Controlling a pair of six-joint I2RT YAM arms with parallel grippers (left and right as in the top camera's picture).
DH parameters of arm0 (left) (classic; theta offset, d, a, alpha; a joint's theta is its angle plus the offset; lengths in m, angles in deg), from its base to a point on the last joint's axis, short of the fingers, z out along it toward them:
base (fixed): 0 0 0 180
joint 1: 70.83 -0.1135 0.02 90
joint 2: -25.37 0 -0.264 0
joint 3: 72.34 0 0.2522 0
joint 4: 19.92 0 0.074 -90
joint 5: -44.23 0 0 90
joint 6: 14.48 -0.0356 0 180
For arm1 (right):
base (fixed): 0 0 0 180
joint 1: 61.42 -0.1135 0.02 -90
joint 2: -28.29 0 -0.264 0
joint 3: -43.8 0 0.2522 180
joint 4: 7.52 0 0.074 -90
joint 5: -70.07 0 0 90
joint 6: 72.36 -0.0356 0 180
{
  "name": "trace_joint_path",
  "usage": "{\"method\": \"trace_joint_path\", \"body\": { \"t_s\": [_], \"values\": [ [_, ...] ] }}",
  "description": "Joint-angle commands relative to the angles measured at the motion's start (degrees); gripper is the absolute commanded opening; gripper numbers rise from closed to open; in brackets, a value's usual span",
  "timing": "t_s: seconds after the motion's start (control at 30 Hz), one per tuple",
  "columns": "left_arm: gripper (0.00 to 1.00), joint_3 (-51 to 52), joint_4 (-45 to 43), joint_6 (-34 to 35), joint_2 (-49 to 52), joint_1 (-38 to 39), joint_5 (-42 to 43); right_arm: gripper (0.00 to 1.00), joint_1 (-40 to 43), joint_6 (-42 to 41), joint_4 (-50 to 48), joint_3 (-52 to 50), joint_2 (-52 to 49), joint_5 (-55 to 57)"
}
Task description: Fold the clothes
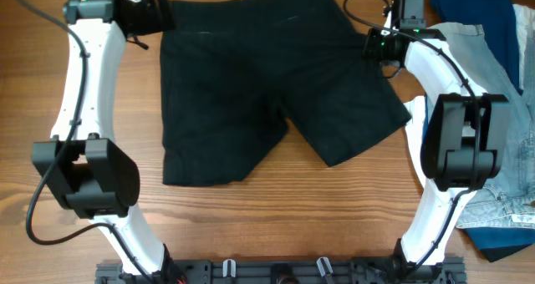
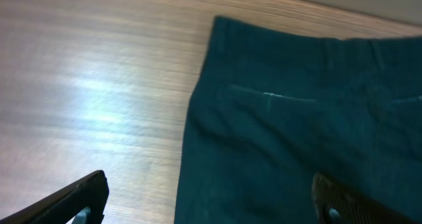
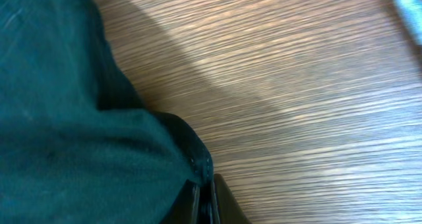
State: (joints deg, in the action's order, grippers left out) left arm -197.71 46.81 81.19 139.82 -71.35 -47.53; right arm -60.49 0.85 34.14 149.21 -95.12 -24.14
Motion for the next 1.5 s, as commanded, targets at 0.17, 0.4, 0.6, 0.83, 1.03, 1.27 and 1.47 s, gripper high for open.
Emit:
{"method": "trace_joint_path", "body": {
  "t_s": [0.17,0.4,0.6,0.83,1.03,1.27,1.47],
  "values": [
    [0.98,-0.68,-4.87,-5.51,4.15,2.51,3.26,0.9,4.92,5.22,12.2,8.22,2.8,-5.35],
    [0.99,-0.68,-9.79,-6.56,11.69,2.21,3.87,0.94,2.54,6.38,18.51,9.55,8.79,-7.3],
    [0.96,-0.68,-12.85,-6.51,16.68,2.23,3.43,0.93,0.15,6.86,21.79,9.53,10.54,-7.26],
    [0.93,-0.68,-14.69,-5.25,20.5,2.21,0.61,0.84,-1.75,7.65,22.29,9.53,10.49,-7.26],
    [0.88,-0.68,-16.17,-5.22,23.02,2.1,-0.61,0.73,-2.25,7.65,22.27,9.53,10.49,-7.23],
    [0.84,-0.68,-16.31,-5.22,24.76,2.05,-2.4,0.72,-2.25,7.65,22.21,9.53,10.49,-7.23],
    [0.47,-0.68,-16.68,-5.14,24.76,2.01,-2.38,0.7,-2.25,7.63,22.14,9.53,10.49,-7.23]
  ]
}}
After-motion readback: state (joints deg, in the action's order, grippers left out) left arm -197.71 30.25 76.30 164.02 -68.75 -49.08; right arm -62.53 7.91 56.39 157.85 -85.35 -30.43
